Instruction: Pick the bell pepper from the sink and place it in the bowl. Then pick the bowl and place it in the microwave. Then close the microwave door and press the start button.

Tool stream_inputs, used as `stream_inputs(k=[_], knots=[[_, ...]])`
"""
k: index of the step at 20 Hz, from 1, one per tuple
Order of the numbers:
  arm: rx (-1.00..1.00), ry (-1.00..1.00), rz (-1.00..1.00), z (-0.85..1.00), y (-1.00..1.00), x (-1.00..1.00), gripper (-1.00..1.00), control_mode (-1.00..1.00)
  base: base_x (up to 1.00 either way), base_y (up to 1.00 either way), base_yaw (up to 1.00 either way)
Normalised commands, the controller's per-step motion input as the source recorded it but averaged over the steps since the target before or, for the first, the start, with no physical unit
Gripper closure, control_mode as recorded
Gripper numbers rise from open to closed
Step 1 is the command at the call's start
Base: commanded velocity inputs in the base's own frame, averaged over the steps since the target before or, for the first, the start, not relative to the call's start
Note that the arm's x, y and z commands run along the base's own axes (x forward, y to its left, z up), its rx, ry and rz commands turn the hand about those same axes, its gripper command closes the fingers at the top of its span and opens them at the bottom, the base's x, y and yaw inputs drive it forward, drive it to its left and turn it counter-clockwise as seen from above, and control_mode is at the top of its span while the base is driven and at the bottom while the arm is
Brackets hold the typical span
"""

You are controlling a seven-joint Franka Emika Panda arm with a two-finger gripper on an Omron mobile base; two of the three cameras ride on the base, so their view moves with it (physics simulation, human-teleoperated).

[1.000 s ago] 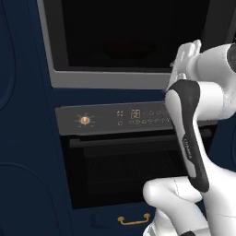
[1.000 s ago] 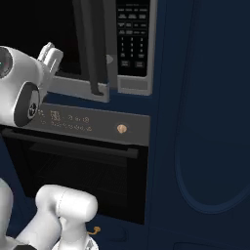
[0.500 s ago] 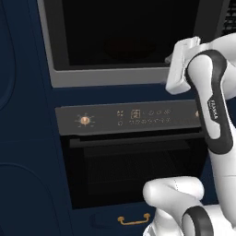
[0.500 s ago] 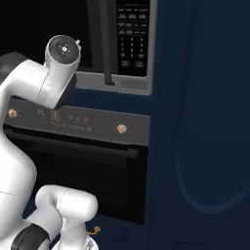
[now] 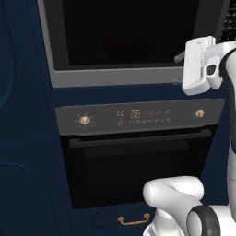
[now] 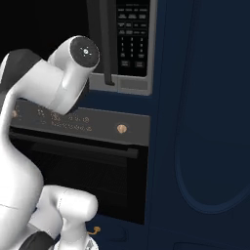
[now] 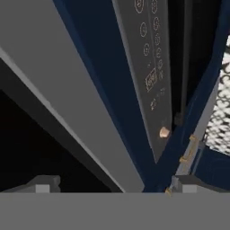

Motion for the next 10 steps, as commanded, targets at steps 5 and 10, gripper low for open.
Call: stream_inputs(k=[5, 10], knots=[[0.0, -0.4, 0.0, 0.0, -0.81, -1.0, -1.0, -1.0, 0.0, 0.0, 0.0], [0.0, -0.29, -0.04, -0.03, -0.94, -0.5, -1.0, -1.0, 0.0, 0.0, 0.0]])
